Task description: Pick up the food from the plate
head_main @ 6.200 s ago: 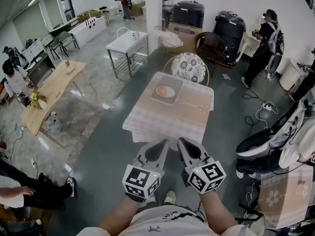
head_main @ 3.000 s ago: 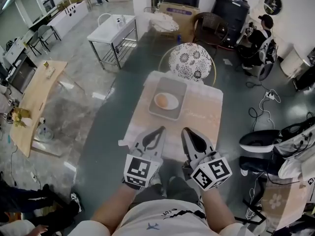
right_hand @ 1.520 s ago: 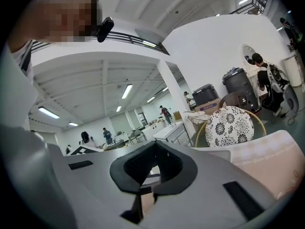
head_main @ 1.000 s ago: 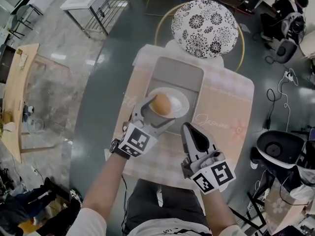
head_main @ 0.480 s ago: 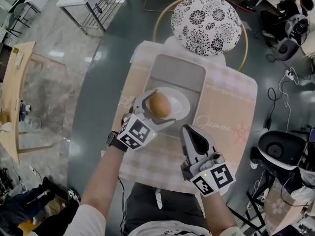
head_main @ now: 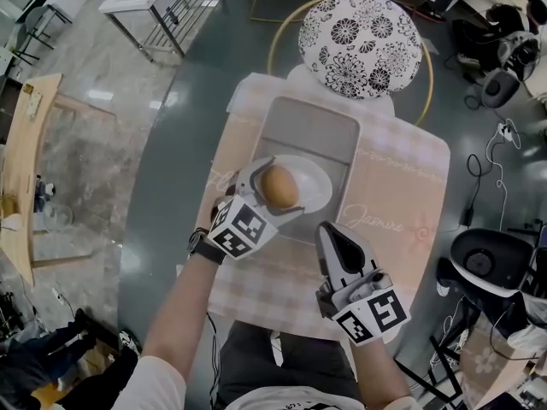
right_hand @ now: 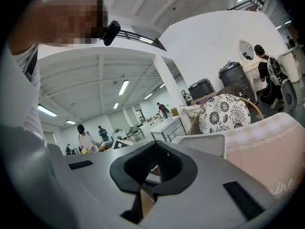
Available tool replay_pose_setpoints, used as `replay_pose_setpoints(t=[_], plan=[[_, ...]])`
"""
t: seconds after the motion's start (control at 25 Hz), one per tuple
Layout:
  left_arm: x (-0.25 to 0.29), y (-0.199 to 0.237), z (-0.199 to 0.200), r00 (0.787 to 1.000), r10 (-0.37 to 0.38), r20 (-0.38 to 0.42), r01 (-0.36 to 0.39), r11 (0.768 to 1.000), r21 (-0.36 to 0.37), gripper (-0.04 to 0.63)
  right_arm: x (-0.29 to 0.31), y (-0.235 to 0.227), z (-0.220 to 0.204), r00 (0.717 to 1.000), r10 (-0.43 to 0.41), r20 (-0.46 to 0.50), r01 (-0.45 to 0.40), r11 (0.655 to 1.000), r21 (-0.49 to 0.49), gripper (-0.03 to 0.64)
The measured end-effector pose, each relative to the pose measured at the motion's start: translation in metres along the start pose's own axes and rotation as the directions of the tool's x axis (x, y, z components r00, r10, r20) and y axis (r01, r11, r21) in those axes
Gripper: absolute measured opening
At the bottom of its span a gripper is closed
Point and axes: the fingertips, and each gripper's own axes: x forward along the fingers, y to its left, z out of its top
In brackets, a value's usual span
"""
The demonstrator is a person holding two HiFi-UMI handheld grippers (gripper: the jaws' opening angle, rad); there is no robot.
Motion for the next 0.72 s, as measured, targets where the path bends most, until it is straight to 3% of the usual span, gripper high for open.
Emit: replay_pose_setpoints(t=[0.28,0.72], plan=[[-0.002,0.003,-0.001,0.999,0.040,-0.002,-0.040,0.999,0.016,0.480,-0.002,-0.003,0.002,1.000,-0.012,-0.003,0.012,1.000,0.003,0.015],[-0.040,-0.009,0.041,0.997,0.052,0.061,-0.049,0.998,-0.047,0.479,-0.009,0.008,0.031,1.000,-0.031,0.002,0.031,1.000,-0.002,0.015]])
